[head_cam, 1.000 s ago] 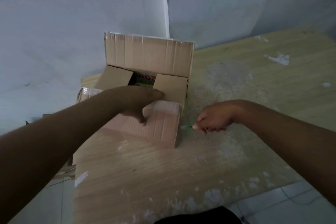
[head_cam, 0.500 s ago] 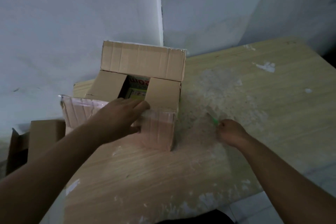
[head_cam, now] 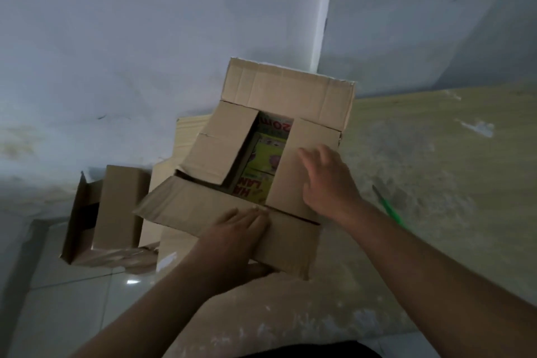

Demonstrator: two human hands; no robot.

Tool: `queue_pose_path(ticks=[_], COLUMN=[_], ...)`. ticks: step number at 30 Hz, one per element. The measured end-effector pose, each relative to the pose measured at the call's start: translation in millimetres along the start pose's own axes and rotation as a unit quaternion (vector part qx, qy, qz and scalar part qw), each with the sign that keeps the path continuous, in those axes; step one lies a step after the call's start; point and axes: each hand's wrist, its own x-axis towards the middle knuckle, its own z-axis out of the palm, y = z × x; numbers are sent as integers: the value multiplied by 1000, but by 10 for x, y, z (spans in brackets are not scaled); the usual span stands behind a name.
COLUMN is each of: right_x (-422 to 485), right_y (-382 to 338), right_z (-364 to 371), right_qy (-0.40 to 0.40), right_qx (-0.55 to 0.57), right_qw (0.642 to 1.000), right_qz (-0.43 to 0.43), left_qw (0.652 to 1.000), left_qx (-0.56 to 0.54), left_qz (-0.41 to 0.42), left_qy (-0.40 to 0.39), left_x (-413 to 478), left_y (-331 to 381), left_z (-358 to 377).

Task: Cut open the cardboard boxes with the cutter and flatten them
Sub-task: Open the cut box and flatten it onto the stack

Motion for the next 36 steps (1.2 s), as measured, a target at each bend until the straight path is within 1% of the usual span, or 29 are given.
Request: queue_pose_path(ticks=[2, 3, 4, 6, 8, 10, 13, 15, 17, 18, 20, 21, 23, 27, 29, 32, 34, 36], right_x=[147, 203, 255, 333, 397, 398, 254, 64, -141, -243, -427, -500, -624, -812, -931, -1099, -1149, -1157], right_y=[-100, -170, -238, -353, -421, -397, -168, 59, 291, 390, 532, 582, 620, 503, 434, 416, 432, 475], right_z=[-16, -40, -64, -148, -294, -477, -676, -700, -635, -582, -456, -377, -231, -26, 57, 166, 187, 210], right_qy=[-69, -99, -122, -136, -108, -44, 32, 85, 131, 141, 138, 130, 127, 140, 147, 181, 203, 209], right_qx=[-98, -148, -189, -235, -231, -192, -121, -104, -122, -134, -148, -146, -126, -56, -20, 14, 16, -3], right_qw=[988, 976, 963, 948, 950, 957, 963, 963, 960, 959, 962, 965, 968, 972, 969, 948, 931, 924], right_qz=[-95, -128, -148, -168, -182, -213, -237, -231, -216, -204, -181, -176, -173, -178, -197, -261, -302, -319], left_qw=[998, 997, 996, 995, 995, 994, 988, 983, 978, 977, 986, 988, 983, 966, 958, 952, 950, 945], left_qx=[16, 28, 38, 57, 64, 57, -2, -57, -117, -121, -63, -27, 26, 100, 103, 122, 109, 100], left_qz=[-1, 9, 20, 34, 39, 48, 35, 1, -68, -99, -129, -142, -184, -223, -252, -271, -288, -310], left_qy=[-63, -75, -75, -75, -72, -79, -152, -176, -159, -142, -89, -50, 17, 82, 94, 70, 46, 25], left_x=[-97, -113, -114, -79, -59, -80, -94, -24, 117, 212, 432, 540, 749, 1100, 1224, 1372, 1458, 1534], left_y=[-147, -223, -291, -411, -545, -677, -780, -766, -758, -772, -817, -844, -893, -1017, -1116, -1291, -1407, -1504], left_z=[168, 237, 283, 313, 292, 227, 22, -149, -293, -333, -327, -305, -299, -476, -564, -618, -679, -751])
